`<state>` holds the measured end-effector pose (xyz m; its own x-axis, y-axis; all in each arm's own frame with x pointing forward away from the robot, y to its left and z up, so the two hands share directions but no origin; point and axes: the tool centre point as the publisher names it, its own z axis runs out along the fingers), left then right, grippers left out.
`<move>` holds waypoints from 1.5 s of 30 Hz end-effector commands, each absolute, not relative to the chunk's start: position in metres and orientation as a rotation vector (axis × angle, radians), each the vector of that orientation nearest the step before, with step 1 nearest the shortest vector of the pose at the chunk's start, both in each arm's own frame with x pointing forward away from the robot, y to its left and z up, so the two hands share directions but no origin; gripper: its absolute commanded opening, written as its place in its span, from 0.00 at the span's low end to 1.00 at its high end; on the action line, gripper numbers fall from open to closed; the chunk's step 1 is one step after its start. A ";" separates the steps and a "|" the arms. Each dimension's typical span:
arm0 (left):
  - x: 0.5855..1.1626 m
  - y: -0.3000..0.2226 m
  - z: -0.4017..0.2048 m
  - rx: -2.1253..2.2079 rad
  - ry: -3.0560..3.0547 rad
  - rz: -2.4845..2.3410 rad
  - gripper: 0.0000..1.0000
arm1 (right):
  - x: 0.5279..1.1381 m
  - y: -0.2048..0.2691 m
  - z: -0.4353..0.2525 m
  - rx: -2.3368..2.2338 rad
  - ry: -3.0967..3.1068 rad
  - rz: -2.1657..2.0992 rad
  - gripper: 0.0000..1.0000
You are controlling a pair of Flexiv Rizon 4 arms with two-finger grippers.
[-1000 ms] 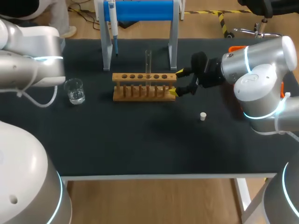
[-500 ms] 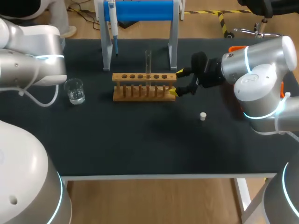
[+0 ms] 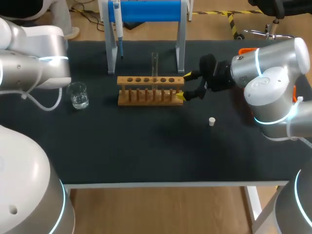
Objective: Invert the test tube, pick up the pipette, mount the tip to pipette, aspirate from beaker and dispense into the tube, eject the tip, return the pipette, and cap with the stopper.
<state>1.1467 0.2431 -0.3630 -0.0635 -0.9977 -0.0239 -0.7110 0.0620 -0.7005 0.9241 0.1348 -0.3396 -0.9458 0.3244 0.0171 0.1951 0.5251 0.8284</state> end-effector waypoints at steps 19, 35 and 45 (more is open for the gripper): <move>1.152 0.244 -0.365 -1.710 1.838 -0.700 0.39 | 0.924 0.134 -0.339 0.449 2.622 1.394 1.00; 1.153 0.245 -0.366 -1.710 1.844 -0.689 0.00 | 0.924 0.134 -0.339 0.449 2.622 1.394 1.00; 1.153 0.246 -0.368 -1.715 1.845 -0.686 0.00 | 0.924 0.134 -0.339 0.449 2.622 1.394 1.00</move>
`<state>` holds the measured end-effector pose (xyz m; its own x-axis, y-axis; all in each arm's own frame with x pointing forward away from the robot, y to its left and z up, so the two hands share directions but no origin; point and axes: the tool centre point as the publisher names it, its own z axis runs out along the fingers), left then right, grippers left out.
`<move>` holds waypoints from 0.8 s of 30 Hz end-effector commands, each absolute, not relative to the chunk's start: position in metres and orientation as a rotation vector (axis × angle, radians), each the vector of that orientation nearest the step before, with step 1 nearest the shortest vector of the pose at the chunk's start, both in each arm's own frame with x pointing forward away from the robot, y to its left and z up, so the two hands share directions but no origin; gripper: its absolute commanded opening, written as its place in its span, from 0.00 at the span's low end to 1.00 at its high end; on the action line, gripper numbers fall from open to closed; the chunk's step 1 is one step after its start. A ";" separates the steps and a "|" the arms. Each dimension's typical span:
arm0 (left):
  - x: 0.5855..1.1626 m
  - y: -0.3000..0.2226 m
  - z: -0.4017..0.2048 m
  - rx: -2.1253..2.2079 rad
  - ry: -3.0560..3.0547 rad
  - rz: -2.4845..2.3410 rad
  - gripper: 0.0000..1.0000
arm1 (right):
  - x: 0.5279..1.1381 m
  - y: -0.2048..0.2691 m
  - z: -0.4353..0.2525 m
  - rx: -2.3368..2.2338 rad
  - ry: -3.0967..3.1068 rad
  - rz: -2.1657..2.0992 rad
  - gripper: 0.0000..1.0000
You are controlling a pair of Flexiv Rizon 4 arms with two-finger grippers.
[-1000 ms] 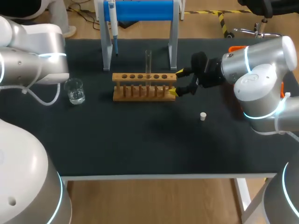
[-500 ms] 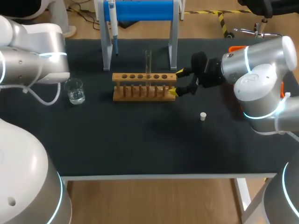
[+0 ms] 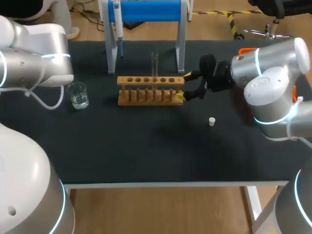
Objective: Invert the test tube, pick up the pipette, mount the tip to pipette, aspirate from beaker and dispense into the tube, eject the tip, return the pipette, and cap with the stopper.
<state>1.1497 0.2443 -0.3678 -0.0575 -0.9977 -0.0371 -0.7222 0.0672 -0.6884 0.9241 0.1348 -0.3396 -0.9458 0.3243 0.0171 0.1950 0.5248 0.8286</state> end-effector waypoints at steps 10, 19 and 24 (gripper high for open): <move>1.151 0.246 -0.363 -1.713 1.834 -0.682 0.00 | 0.924 0.134 -0.339 0.449 2.622 1.394 1.00; 1.150 0.248 -0.353 -1.704 1.817 -0.679 0.00 | 0.924 0.134 -0.339 0.449 2.622 1.394 1.00; 1.150 0.248 -0.345 -1.696 1.806 -0.681 0.00 | 0.924 0.134 -0.339 0.449 2.622 1.394 1.00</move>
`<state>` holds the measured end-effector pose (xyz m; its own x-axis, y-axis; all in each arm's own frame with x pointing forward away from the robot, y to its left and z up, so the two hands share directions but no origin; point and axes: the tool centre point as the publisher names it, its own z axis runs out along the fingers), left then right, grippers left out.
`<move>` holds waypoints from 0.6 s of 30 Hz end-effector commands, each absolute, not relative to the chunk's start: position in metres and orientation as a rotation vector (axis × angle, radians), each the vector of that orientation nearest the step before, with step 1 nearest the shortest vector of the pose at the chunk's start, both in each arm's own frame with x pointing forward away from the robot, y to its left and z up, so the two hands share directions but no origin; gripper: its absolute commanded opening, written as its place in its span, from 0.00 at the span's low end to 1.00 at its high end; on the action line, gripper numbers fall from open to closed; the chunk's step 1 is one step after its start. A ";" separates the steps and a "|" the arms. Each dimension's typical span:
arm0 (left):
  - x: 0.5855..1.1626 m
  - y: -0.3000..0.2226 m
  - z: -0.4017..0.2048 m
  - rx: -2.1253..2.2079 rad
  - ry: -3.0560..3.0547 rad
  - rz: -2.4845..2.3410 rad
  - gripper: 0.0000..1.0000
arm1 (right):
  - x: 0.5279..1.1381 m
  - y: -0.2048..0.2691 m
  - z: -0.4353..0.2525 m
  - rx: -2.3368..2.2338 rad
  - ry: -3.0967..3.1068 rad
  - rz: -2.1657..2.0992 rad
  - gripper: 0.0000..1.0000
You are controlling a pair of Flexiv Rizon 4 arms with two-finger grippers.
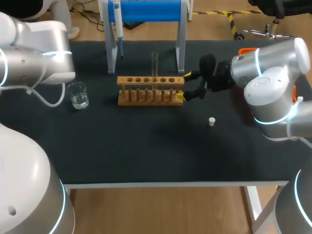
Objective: Invert the test tube, pick up the pipette, mount the tip to pipette, aspirate from beaker and dispense into the tube, eject the tip, return the pipette, and cap with the stopper.
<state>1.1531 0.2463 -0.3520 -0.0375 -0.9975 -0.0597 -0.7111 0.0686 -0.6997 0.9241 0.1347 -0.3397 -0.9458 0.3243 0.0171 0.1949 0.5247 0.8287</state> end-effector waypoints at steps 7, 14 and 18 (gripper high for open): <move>1.148 0.247 -0.334 -1.688 1.791 -0.681 0.00 | 0.924 0.134 -0.339 0.449 2.622 1.394 1.00; 1.147 0.247 -0.321 -1.678 1.772 -0.684 0.00 | 0.924 0.134 -0.339 0.449 2.622 1.394 1.00; 1.147 0.246 -0.317 -1.672 1.764 -0.681 0.00 | 0.924 0.134 -0.339 0.449 2.622 1.394 1.00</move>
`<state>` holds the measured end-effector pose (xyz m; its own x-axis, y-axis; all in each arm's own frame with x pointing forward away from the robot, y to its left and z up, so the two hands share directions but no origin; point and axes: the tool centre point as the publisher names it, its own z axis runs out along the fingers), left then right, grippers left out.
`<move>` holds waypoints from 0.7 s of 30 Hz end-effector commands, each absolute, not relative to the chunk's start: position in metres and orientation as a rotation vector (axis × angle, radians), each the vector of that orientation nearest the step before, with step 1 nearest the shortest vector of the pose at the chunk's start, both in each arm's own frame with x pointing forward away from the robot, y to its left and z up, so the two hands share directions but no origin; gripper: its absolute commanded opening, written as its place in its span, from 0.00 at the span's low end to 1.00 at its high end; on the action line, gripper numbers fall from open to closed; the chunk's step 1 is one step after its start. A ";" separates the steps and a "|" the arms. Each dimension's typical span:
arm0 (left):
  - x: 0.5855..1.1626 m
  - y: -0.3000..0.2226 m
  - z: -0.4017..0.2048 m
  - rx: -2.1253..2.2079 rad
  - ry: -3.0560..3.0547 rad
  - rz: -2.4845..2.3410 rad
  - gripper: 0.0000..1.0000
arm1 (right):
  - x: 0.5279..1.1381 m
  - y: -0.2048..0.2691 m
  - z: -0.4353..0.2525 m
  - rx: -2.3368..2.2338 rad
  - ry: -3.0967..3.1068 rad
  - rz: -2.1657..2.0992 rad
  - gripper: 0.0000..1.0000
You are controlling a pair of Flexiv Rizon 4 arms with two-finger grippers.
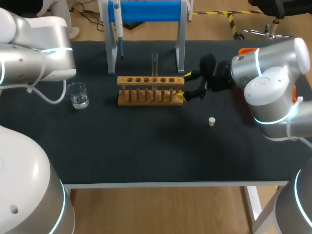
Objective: Invert the test tube, pick up the pipette, mount the tip to pipette, aspirate from beaker and dispense into the tube, eject the tip, return the pipette, and cap with the stopper.
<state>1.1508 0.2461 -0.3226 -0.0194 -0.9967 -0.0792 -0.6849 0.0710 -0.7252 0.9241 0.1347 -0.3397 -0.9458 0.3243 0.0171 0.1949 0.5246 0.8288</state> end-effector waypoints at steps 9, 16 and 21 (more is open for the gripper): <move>1.145 0.244 -0.300 -1.654 1.735 -0.688 0.00 | 0.924 0.134 -0.339 0.449 2.622 1.394 1.00; 1.132 0.234 -0.282 -1.601 1.742 -0.734 0.00 | 0.924 0.134 -0.339 0.449 2.622 1.394 1.00; 1.112 0.221 -0.261 -1.499 1.800 -0.780 0.00 | 0.924 0.134 -0.339 0.449 2.622 1.394 1.00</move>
